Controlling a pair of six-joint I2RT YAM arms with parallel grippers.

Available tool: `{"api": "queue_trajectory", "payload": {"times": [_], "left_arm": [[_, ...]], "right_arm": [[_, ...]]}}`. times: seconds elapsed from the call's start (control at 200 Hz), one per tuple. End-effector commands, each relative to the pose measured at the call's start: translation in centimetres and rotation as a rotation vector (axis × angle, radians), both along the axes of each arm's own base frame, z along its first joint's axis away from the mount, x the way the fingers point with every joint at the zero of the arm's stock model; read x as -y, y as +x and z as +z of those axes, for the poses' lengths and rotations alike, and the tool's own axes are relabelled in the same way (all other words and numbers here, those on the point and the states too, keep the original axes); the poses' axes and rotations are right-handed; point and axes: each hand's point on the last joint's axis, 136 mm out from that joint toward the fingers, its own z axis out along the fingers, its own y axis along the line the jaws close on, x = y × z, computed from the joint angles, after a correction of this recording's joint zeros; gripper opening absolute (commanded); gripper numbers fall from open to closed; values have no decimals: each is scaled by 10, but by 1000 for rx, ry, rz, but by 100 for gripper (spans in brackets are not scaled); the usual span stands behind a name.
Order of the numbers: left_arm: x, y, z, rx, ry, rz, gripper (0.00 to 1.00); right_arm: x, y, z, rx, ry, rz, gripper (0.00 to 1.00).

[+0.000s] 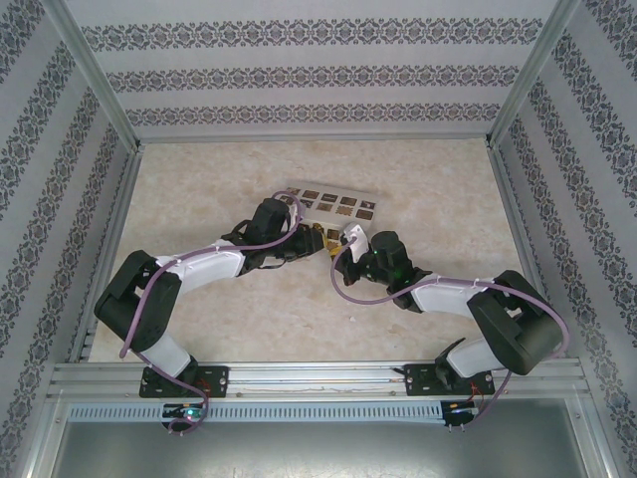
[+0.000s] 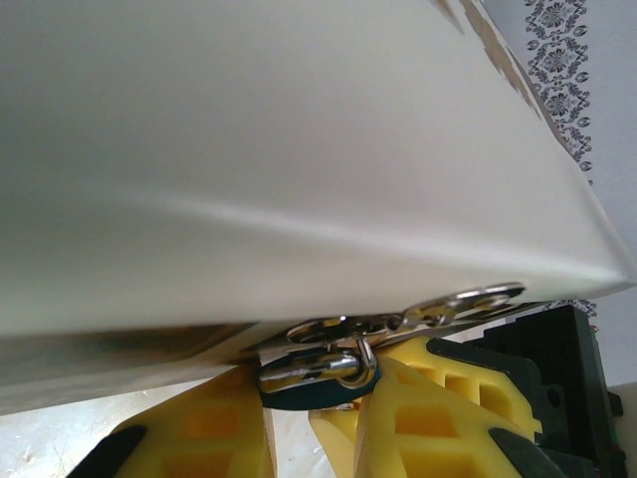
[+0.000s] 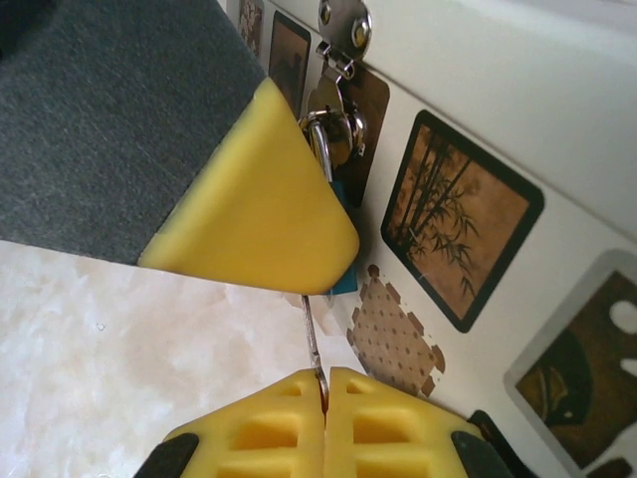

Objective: Unlock the padlock with the key

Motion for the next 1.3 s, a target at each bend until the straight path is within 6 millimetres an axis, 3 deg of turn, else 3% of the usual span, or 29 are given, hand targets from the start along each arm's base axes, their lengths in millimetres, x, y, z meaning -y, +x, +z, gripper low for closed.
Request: {"api": "queue_trajectory", "payload": {"times": [0.0, 1.004, 1.199, 1.294], "left_arm": [[12, 1, 40, 84, -77, -30, 17], [4, -1, 37, 95, -59, -7, 16], [-6, 0, 36, 130, -21, 22, 24], [-15, 1, 37, 162, 25, 43, 33]], "right_arm": [[-5, 11, 17, 36, 53, -3, 0], [8, 14, 15, 33, 80, -58, 0], [23, 18, 19, 1, 92, -94, 0], [28, 23, 25, -32, 96, -97, 0]]}}
